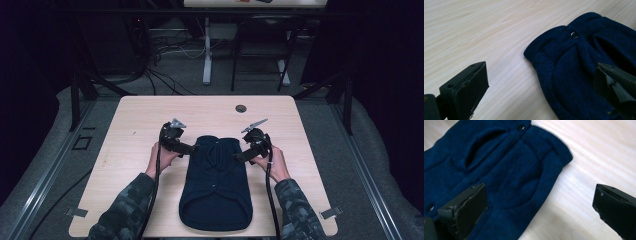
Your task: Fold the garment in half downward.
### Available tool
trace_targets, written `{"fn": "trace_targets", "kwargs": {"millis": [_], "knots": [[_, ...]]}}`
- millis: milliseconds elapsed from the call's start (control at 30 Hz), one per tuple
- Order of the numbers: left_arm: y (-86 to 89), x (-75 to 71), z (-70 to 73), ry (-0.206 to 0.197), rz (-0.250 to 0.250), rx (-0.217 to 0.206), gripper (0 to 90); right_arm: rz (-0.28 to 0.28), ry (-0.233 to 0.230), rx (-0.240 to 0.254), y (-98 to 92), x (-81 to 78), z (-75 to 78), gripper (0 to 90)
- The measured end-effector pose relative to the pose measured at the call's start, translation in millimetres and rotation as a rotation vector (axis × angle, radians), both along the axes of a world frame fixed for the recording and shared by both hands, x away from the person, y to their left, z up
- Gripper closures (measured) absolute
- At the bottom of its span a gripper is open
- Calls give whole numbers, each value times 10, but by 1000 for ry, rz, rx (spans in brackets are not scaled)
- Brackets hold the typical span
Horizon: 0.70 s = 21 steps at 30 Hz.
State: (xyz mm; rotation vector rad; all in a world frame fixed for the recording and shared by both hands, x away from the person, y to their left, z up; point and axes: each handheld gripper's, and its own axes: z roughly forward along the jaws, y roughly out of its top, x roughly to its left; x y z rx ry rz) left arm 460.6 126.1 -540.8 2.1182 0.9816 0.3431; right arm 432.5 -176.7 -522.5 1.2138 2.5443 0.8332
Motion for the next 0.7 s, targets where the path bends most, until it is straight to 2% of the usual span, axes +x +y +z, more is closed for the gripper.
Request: {"fn": "trace_targets", "kwargs": {"millis": [33,67,200,300,333,400,567,700], "knots": [[-10,13,-8,9,-4,3,3,0,0,0,0,0,0,0],[-23,23,-23,7,2,2,5,1,-2,-27,37,40,-8,0],[-64,67,-63,16,0,19,6,-1,-13,-18,80,91,-24,0],[-98,95,-95,22,-2,24,6,-27,-51,42,117,153,-110,37],[-109,105,-111,22,0,22,6,-19,-52,45,119,167,-123,39],[-125,126,-137,27,3,21,5,-24,-39,60,130,207,-179,47],[-157,170,-194,35,8,25,6,-51,-19,59,171,280,-309,56],[-193,202,-234,44,4,30,6,-50,-12,40,170,337,-367,69]]}}
